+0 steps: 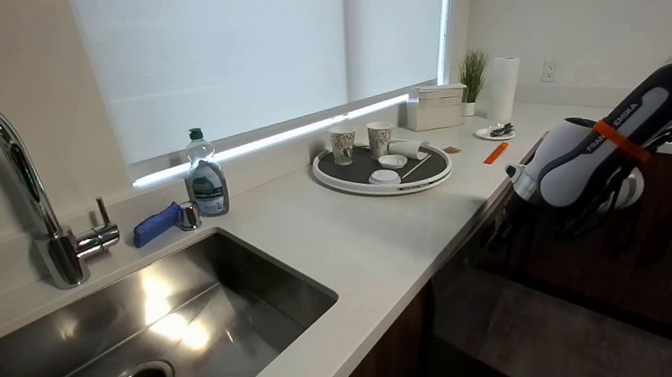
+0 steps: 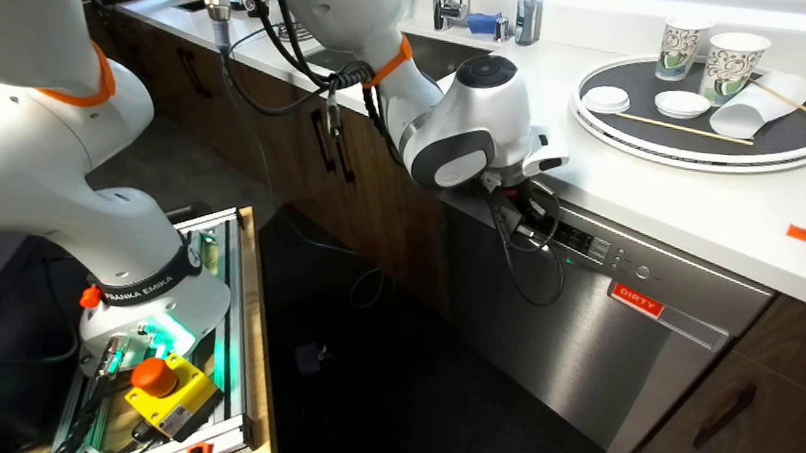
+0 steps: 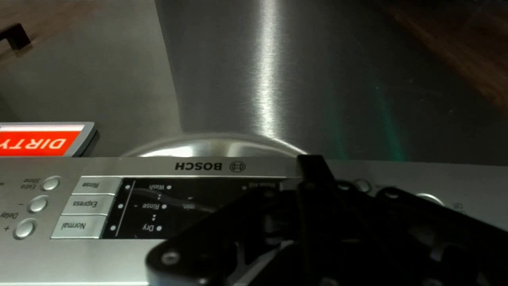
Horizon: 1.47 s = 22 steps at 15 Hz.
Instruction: Press one of the buttons on the left side of the dish washing machine
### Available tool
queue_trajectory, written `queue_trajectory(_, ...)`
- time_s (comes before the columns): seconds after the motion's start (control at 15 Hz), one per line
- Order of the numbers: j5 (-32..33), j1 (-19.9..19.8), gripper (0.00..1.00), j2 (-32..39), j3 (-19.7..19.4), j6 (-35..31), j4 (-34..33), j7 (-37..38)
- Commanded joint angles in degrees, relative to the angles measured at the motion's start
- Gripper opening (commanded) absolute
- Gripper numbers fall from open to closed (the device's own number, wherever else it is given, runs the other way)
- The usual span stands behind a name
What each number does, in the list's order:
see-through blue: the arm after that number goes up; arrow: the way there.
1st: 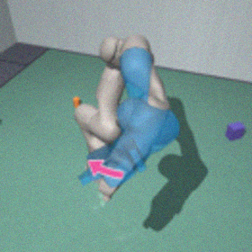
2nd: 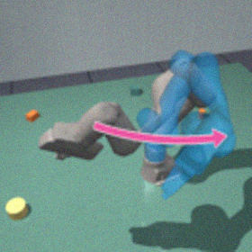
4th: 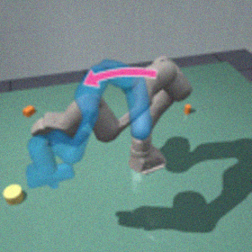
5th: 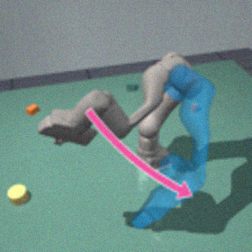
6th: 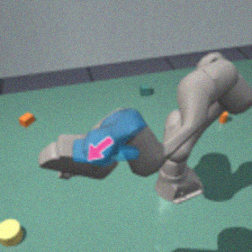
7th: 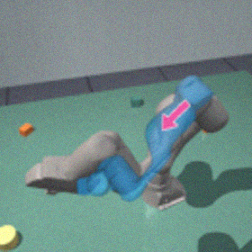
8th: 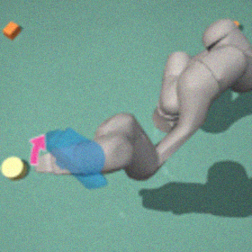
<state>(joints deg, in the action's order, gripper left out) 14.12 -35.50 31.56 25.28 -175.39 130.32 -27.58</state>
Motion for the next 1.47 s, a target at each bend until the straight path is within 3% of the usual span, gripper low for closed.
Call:
queue_trajectory(0.0,0.0,3.4,0.0,-1.0,-3.0,0.9,0.0,-3.1)
queue_trajectory(0.53,-0.7,7.1,0.0,0.3,-6.1,-2.5,-1.3,-4.9)
queue_trajectory(1.4,-0.9,5.3,0.0,2.8,-3.1,-2.9,-2.3,-4.9)
